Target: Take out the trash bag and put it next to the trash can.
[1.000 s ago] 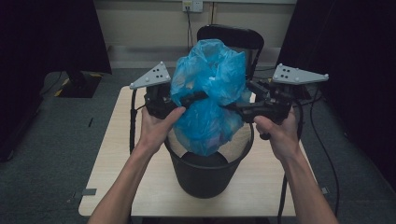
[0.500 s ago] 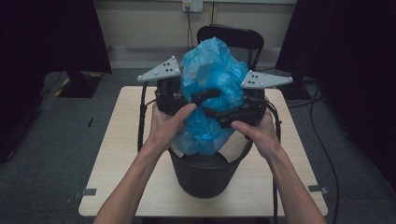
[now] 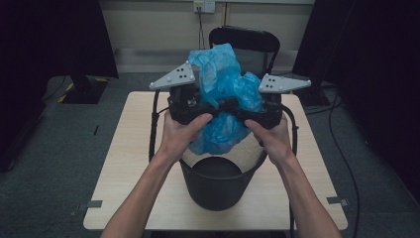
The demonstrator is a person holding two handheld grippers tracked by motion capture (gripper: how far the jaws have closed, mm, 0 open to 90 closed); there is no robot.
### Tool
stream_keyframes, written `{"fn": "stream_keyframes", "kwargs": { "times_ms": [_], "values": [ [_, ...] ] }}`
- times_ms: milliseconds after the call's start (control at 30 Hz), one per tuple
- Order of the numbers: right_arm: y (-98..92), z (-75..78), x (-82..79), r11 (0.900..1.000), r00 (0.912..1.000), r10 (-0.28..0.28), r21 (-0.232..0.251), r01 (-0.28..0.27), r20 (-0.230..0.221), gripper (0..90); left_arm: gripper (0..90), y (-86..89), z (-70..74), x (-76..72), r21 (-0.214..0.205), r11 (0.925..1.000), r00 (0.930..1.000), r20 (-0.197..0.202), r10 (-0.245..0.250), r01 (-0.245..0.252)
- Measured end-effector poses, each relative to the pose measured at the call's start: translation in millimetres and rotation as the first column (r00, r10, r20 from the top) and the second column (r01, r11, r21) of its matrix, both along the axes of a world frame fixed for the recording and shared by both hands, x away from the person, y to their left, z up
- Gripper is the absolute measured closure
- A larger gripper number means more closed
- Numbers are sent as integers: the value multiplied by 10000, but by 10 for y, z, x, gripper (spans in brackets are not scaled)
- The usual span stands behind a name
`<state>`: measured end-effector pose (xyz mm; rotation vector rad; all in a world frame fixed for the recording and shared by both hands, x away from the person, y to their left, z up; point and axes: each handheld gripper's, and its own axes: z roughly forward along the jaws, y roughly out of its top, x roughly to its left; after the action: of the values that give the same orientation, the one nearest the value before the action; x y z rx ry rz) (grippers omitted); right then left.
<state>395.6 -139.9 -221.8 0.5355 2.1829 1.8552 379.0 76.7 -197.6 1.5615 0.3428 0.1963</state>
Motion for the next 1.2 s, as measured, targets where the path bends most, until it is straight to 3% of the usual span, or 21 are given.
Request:
{"fn": "stream_keyframes", "kwargs": {
  "times_ms": [167,400,900,1100,1200],
  "values": [
    [-71,20,46,9991,9996,-264,335,265,-36,835,479,83,20,-7,-215,9991,9993,16,366,-365],
    [-180,74,141,9940,9978,-663,872,654,72,844,391,212,2,0,-282,9944,9948,-12,1016,-1016],
    [-296,159,474,9733,9888,-1483,1743,1492,-186,850,344,242,-60,72,-112,9865,9865,-127,1634,-1635],
    [-359,227,546,9680,9834,-1809,1745,1804,-128,851,343,259,-91,137,-33,9794,9792,-235,2017,-2019],
    [-379,240,598,9654,9811,-1927,1754,1930,-185,851,356,228,-103,196,160,9712,9709,-262,2380,-2377]
  ]
}}
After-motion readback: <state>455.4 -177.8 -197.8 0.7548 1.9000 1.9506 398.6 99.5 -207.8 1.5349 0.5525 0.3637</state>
